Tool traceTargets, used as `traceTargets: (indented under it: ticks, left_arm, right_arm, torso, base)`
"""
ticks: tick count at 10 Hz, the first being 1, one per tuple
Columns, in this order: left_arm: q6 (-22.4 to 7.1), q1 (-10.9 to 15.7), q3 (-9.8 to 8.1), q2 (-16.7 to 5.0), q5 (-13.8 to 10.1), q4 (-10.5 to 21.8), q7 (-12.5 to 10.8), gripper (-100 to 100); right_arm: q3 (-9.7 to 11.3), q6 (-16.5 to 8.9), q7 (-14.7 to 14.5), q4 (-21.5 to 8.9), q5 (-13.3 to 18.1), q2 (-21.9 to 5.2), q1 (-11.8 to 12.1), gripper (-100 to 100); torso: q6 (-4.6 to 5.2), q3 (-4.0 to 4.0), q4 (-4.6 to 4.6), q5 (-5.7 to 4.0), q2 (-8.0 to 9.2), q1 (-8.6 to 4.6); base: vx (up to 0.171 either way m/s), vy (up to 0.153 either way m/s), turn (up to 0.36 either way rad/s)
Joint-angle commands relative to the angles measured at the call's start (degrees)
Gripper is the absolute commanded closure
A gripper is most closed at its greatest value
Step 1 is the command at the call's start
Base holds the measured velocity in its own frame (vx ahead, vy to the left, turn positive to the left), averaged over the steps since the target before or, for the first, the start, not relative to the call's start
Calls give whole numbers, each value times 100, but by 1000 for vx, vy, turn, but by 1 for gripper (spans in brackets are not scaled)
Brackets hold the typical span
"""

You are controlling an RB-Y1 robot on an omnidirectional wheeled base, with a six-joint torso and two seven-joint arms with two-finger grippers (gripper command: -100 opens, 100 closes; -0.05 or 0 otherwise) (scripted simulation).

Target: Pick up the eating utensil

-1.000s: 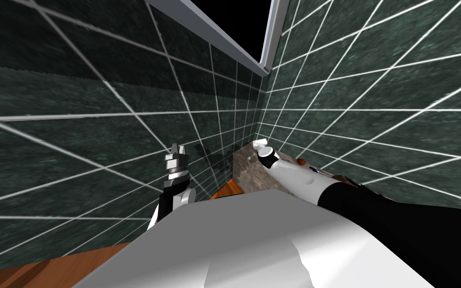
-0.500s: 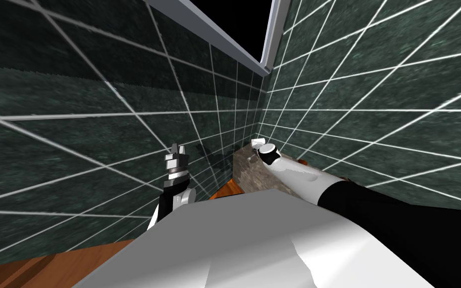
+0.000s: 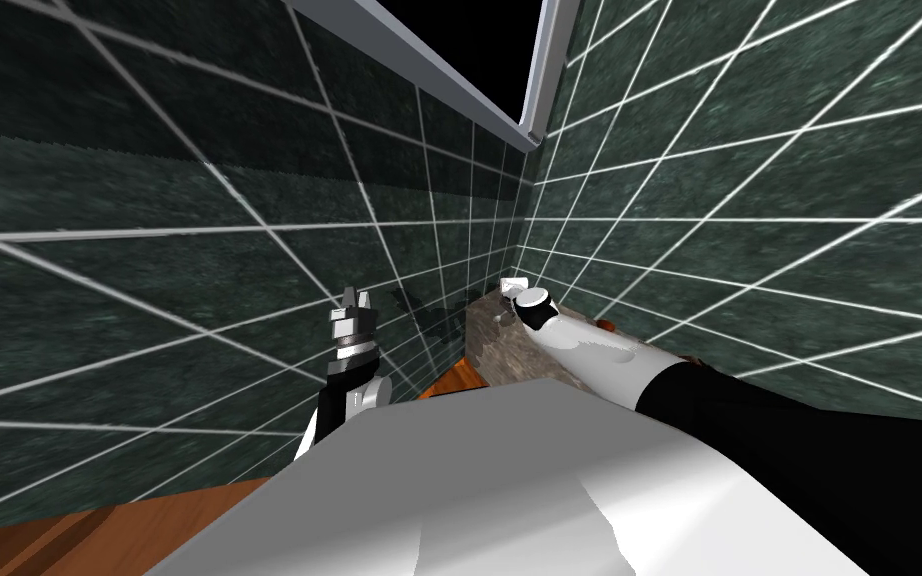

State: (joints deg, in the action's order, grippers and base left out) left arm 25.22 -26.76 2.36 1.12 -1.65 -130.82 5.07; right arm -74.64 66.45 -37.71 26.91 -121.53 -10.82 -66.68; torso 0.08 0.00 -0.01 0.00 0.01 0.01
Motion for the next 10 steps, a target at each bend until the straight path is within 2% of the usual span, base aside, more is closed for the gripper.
traceTargets:
  ticks: [1,2,3,4,5,6,7,10]
  left_arm:
    - [0,0,0,0,0,0,0,0]
    - [0,0,0,0,0,0,0,0]
    - [0,0,0,0,0,0,0,0]
    - [0,0,0,0,0,0,0,0]
    - [0,0,0,0,0,0,0,0]
    - [0,0,1,0,0,0,0,0]
    - [0,0,0,0,0,0,0,0]
    - [0,0,0,0,0,0,0,0]
  right_arm:
    - [-10,-20,131,-286,-7,-126,-61,-100]
    - [-58,13,147,-363,-62,-133,-91,-100]
    - [-38,16,101,-251,-40,-93,-72,-100]
    - [-43,24,104,-254,-45,-92,-76,0]
    - [-127,-58,25,-313,-71,-277,34,-100]
    - [-127,-58,25,-59,-71,-248,34,-100]
    - [-255,-178,-94,-402,-111,-553,197,-100]
    - [-255,-178,-94,-402,-111,-553,197,-100]
  torso:
    - [0,0,0,0,0,0]
    - [1,0,0,0,0,-2]
    - [1,0,0,-1,-1,-5]
    - [1,0,0,-1,0,-3]
    - [1,0,0,0,1,0]
    - [-1,0,0,2,0,10]
    - [1,0,1,3,-1,10]
    - [2,1,0,3,1,9]
  base:
    - [4,-11,12]
    - [6,-17,6]
    - [3,-9,4]
    - [0,0,0]
    - [4,27,120]
    - [4,35,82]
    - [3,65,202]
    - [2,24,18]
